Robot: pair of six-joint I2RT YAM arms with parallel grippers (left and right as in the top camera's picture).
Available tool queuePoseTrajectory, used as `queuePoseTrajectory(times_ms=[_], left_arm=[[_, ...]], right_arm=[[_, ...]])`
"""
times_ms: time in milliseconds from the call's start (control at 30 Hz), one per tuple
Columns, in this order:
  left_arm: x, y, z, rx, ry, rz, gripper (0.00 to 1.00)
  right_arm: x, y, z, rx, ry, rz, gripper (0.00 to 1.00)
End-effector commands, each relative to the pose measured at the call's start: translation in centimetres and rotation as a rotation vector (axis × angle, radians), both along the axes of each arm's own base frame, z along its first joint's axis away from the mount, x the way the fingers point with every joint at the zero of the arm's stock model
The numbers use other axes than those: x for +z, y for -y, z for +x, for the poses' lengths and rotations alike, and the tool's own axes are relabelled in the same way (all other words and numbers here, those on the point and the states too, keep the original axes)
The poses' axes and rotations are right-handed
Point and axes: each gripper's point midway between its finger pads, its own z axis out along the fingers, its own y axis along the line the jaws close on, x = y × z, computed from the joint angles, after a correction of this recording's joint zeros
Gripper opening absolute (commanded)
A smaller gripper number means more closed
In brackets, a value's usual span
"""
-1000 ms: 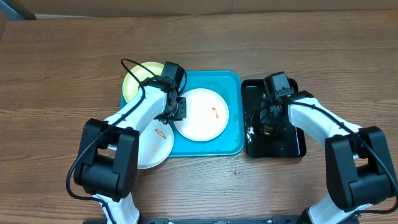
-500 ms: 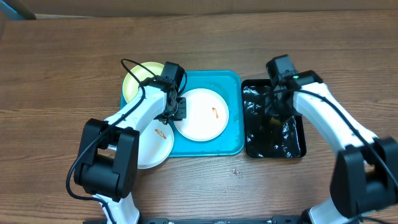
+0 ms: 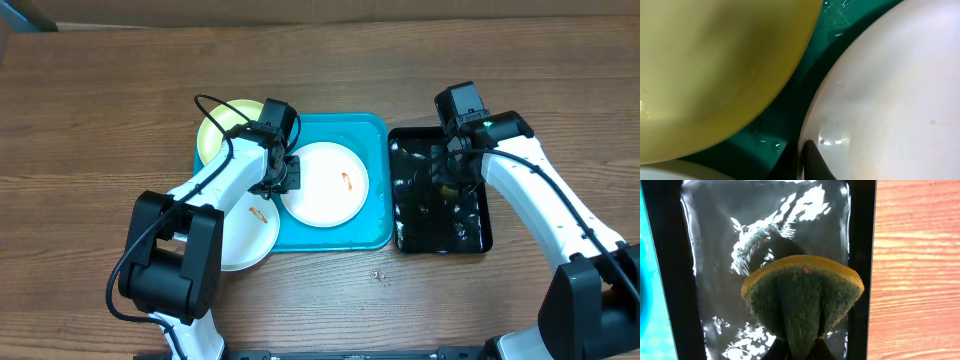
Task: Clean dirty plates on tray and stack at the side
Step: 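Carry the sponge with the right gripper onto the held white plate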
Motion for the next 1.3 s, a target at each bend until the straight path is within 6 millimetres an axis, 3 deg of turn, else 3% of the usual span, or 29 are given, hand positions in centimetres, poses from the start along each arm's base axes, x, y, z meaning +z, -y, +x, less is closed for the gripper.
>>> queuePoseTrajectory(times_ms=[0,467,900,967,1133,1267], left_arm=[[-0.5,0.1,-0.4,0.002,-0.018,-0.007,0.04],[-0.5,0.2,-0.3,-0.001,-0.015,-0.007,0.04],[-0.5,0.2,-0.4,-0.001,-0.016,-0.007,0.05],[-0.5,0.2,-0.4,-0.002,-0.015,-0.007,0.04],[-0.5,0.2,-0.3,-0.002,-0.015,-0.007,0.04],[-0.5,0.2,-0.4,-0.001,-0.016,-0.007,0.04]], right_arm=[[1.7,0.0,1.1,0.033,0.049,-0.01,0.04],[2.3,-0.4,1.8,0.051,0.075,-0.002,0.04],[2.9,-3.9,2.3,0.094,0.084,0.195,0.04],[4.1,-5.5,2.5,0.123,0.091,0.271,0.04],[9.7,-11.4,3.6,0.186,0.179,0.466,0.04],[9.9,-15.5,3.1,0.287,0.215,0.454,0.04]])
